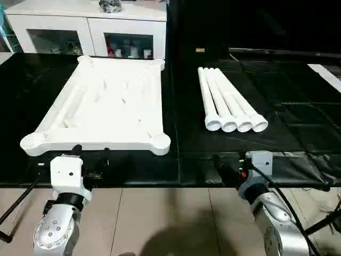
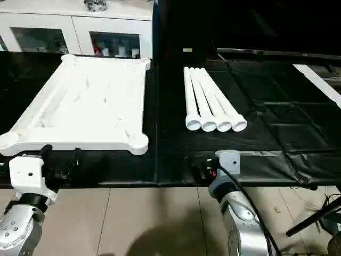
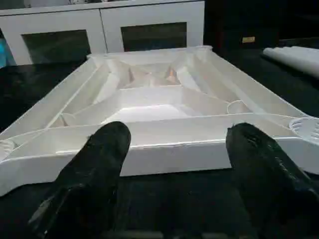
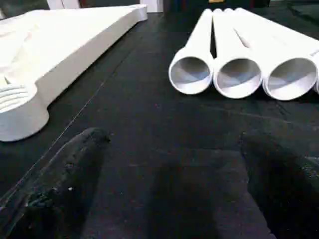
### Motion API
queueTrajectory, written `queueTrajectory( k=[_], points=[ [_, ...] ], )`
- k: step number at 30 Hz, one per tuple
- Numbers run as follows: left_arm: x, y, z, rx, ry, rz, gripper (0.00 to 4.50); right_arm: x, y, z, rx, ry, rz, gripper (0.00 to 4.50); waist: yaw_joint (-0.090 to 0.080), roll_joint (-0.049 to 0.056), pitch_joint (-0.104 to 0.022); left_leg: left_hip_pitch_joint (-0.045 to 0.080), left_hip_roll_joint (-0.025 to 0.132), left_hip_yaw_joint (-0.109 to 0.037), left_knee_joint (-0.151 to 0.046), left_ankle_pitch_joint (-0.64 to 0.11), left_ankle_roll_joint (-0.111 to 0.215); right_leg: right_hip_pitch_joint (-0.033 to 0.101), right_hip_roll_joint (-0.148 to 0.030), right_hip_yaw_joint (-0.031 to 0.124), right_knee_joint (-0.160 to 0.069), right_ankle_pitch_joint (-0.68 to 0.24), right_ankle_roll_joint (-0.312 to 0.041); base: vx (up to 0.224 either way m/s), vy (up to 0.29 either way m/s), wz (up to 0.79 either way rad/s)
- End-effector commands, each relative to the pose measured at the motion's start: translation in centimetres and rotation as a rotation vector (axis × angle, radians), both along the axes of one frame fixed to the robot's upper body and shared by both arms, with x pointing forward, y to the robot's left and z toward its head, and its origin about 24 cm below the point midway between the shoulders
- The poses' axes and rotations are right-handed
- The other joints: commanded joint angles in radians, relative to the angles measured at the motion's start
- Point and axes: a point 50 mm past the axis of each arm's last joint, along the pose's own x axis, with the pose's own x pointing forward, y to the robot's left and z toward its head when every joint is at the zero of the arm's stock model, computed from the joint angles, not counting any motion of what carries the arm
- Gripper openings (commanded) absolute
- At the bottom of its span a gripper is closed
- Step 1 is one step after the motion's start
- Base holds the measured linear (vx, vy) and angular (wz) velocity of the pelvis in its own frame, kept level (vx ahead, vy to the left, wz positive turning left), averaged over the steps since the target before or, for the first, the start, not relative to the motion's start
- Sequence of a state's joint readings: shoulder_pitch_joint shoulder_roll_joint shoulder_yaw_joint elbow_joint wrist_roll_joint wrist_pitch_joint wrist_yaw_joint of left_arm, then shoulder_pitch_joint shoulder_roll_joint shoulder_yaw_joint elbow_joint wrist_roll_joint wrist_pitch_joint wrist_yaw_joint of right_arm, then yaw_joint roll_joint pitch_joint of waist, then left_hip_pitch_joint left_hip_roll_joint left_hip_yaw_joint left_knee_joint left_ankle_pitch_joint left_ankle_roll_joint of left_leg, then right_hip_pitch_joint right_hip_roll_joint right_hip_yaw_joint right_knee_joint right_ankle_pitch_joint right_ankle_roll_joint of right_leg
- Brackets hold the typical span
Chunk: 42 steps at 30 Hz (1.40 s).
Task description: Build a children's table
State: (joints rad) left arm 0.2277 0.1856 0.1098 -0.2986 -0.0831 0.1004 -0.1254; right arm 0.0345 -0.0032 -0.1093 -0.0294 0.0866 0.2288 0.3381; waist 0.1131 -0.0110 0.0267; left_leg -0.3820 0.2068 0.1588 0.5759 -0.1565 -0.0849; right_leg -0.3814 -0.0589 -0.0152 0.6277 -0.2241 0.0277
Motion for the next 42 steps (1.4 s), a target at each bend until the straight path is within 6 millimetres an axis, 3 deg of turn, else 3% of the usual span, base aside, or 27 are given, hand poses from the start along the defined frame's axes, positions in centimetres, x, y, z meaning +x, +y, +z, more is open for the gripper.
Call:
queueTrajectory(
  k=[1, 42],
  points=[
    [0.06, -0.19, 0.09, 0.004, -0.007, -0.013, 3.57, 0.08, -0.16, 0.49, 0.003, -0.018, -0.005, 4.50, 0.000, 0.006, -0.035, 0.020, 0.014, -0.004, -0.073, -0.378, -0.027, 0.009, -0.048, 0.029, -0.095, -0.245, -0.074, 0.000, 0.000, 0.00],
    [0.06, -0.19, 0.09, 0.004, -0.007, -0.013, 3.57, 0.08, -0.16, 0.49, 0.003, -0.018, -0.005, 4.50, 0.000, 0.007, -0.034, 0.020, 0.014, -0.005, -0.074, -0.383, -0.028, 0.009, -0.048, 0.028, -0.096, -0.254, -0.073, 0.000, 0.000, 0.00]
  ],
)
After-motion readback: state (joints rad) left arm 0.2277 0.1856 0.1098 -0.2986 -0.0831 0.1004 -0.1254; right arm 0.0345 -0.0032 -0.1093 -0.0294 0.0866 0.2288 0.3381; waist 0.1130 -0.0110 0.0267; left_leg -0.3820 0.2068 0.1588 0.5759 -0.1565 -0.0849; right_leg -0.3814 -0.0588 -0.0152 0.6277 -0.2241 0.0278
